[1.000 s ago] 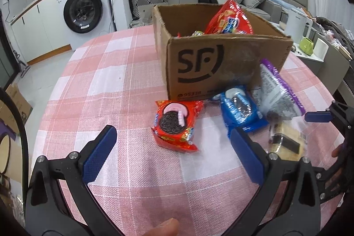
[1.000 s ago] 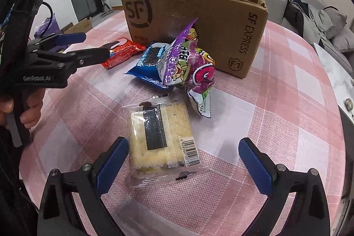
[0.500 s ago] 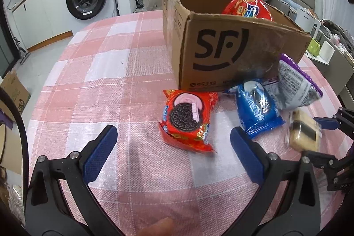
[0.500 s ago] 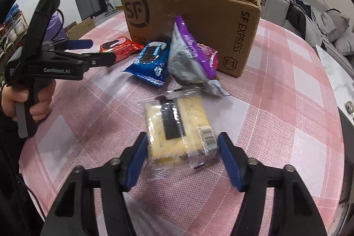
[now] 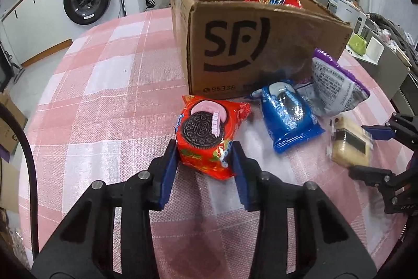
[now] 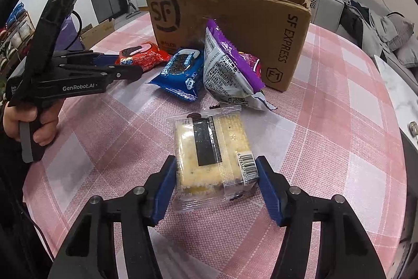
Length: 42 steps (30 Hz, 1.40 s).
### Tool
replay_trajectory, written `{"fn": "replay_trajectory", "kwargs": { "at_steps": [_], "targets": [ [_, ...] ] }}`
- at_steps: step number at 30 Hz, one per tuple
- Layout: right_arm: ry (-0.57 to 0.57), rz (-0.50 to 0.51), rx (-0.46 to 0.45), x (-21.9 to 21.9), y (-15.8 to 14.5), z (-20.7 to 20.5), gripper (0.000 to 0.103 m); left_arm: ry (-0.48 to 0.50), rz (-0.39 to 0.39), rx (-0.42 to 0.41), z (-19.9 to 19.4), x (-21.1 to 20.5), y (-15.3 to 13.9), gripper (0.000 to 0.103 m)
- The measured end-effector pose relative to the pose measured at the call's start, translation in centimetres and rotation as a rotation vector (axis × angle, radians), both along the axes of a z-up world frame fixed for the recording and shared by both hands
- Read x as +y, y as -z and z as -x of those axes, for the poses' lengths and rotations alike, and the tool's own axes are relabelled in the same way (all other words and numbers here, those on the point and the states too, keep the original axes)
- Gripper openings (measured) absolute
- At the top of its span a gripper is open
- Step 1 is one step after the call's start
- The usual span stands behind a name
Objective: Organize snacks
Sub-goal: 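Close the right gripper on the cracker pack while the left closes on the red Oreo pack, then lift both held packs and carry them over the box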
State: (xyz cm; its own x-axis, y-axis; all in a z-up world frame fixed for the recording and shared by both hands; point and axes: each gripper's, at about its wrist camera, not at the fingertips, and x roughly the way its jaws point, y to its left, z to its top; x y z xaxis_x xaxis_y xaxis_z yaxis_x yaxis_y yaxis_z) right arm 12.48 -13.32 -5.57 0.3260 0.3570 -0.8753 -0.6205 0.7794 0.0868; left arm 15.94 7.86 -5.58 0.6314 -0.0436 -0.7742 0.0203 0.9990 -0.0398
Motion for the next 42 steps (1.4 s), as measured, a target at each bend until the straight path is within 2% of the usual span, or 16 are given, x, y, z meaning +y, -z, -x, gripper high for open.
{"fn": "replay_trajectory", "kwargs": {
  "at_steps": [10, 28, 37, 42],
  "targets": [
    [-0.036, -0.002, -0.019, 0.5, -0.1, 0.6, 0.061, 0.012, 0.017, -0.052, 1.4, -0.6, -1.9, 0.037],
    [-0.078, -0.12, -0.119, -0.1, -4.4, 2.2, 0.061, 0.003, 0.033, -0.149, 4.2, -1.2, -6.0, 0.037],
    [-0.069, -0.22, -0.174, -0.5, -6.9, 2.7, 0.061, -0.005, 0.036, -0.191, 5.6, -1.3, -8.1, 0.037],
    [-0.039, -0.244, -0.209, -1.0, -7.9, 2.7, 0.061, -0.01, 0.037, -0.202, 6.0, -1.5, -8.7, 0.037]
  ]
}}
